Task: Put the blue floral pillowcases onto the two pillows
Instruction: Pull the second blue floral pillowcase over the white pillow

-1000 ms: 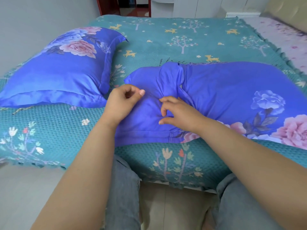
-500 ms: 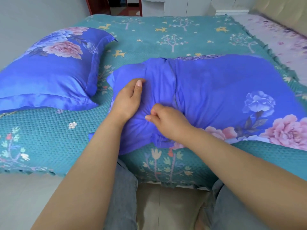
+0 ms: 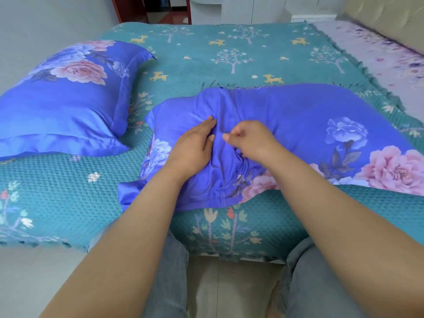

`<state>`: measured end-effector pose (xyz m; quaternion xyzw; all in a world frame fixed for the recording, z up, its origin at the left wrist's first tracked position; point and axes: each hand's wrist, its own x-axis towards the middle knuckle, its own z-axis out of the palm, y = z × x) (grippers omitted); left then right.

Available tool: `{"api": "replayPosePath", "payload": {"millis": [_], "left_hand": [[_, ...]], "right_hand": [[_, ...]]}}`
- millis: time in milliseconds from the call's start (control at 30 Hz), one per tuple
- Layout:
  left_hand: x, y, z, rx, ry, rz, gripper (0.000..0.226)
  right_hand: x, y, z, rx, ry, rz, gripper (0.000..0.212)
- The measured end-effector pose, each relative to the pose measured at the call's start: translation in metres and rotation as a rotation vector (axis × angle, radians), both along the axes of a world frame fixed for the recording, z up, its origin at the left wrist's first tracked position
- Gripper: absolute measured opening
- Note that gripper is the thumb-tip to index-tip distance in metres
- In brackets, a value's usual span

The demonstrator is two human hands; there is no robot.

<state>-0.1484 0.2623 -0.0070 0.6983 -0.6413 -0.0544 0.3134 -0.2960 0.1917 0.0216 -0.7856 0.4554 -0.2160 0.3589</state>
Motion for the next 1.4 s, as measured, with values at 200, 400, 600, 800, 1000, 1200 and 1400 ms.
{"api": "replayPosePath", "payload": {"millis": [200, 400, 600, 800, 1000, 1200, 1400], "left_hand": [[-0.018, -0.004, -0.001, -0.071, 0.237, -0.017, 0.048], [-0.026, -0.008, -0.001, -0.338, 0.431, 0.018, 0.041], [-0.018, -0.008, -0.01, -0.184, -0.023, -0.055, 0.039], [-0.021, -0.001, -0.013, 0.087, -0.085, -0.012, 0.061], [-0.034, -0.007, -0.021, 0.077, -0.217, 0.011, 0.052], [-0.027, -0.01, -0.022, -0.088, 0.03, 0.036, 0.041], [-0.024, -0.013, -0.015, -0.121, 0.402, 0.073, 0.026]], "right_hand": [[-0.003, 0.004, 0.004, 0.252, -0.232, -0.081, 0.083], [-0.012, -0.002, 0.006, 0.174, 0.113, 0.059, 0.031], [-0.028, -0.019, 0.019, -0.143, -0.269, -0.12, 0.034], [-0.03, -0.011, 0.009, -0.237, 0.08, 0.296, 0.015], [-0.035, -0.011, 0.008, -0.416, 0.688, 0.382, 0.027], [-0.035, -0.009, 0.007, -0.427, 0.902, 0.381, 0.017], [-0.033, -0.003, -0.006, -0.414, 0.54, 0.096, 0.029]]}}
